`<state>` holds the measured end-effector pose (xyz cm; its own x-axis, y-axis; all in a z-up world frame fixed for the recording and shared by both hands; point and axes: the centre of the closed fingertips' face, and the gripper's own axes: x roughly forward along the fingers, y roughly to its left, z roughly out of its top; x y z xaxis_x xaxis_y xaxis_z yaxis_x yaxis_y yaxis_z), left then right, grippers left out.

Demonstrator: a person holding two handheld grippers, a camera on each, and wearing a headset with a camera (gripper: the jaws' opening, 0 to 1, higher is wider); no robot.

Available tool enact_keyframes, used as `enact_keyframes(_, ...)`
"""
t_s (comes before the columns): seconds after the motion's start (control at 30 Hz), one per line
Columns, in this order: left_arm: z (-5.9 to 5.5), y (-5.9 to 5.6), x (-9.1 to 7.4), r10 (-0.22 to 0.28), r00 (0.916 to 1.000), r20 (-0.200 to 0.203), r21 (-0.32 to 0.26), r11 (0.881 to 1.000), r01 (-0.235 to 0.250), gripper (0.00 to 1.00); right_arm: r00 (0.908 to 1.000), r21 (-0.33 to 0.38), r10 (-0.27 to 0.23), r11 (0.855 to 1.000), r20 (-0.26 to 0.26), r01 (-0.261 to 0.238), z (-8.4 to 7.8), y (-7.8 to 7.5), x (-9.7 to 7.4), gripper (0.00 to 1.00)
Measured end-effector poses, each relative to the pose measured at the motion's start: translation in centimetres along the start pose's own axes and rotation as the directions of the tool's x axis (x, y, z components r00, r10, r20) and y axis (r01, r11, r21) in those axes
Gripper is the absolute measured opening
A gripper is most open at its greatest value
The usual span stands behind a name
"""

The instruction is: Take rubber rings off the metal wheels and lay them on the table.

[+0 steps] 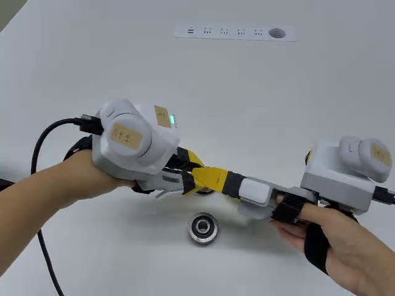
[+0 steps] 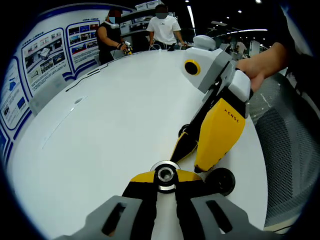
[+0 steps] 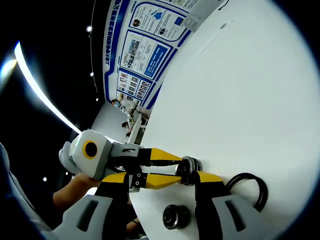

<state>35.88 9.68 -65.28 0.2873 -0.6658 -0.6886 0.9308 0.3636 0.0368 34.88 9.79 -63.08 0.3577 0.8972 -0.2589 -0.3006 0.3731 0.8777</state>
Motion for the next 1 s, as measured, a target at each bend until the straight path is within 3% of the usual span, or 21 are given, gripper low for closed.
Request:
enact_keyframes(0.27,0.1,0.0,0.1,0.000,1.0000,0.000,0.001,1.000,0.000,0.13,1.0000,0.001,-0.007,1.000,0.004,0.007,0.3,-0.3,-0.2,0.47)
enact_keyframes(0.6,0.1,0.1,0.2,-0.001,1.0000,-0.002,0.003,1.000,0.001,0.13,0.9931,0.064,-0.118,0.991,-0.003,0.117,0.2,-2.8,-0.2,0.16)
enact_keyframes(1.0,0.1,0.2,0.2,-0.002,1.0000,-0.002,0.004,1.000,0.002,0.13,0.9861,0.058,-0.165,0.984,-0.017,0.166,0.1,-3.3,-0.2,0.04)
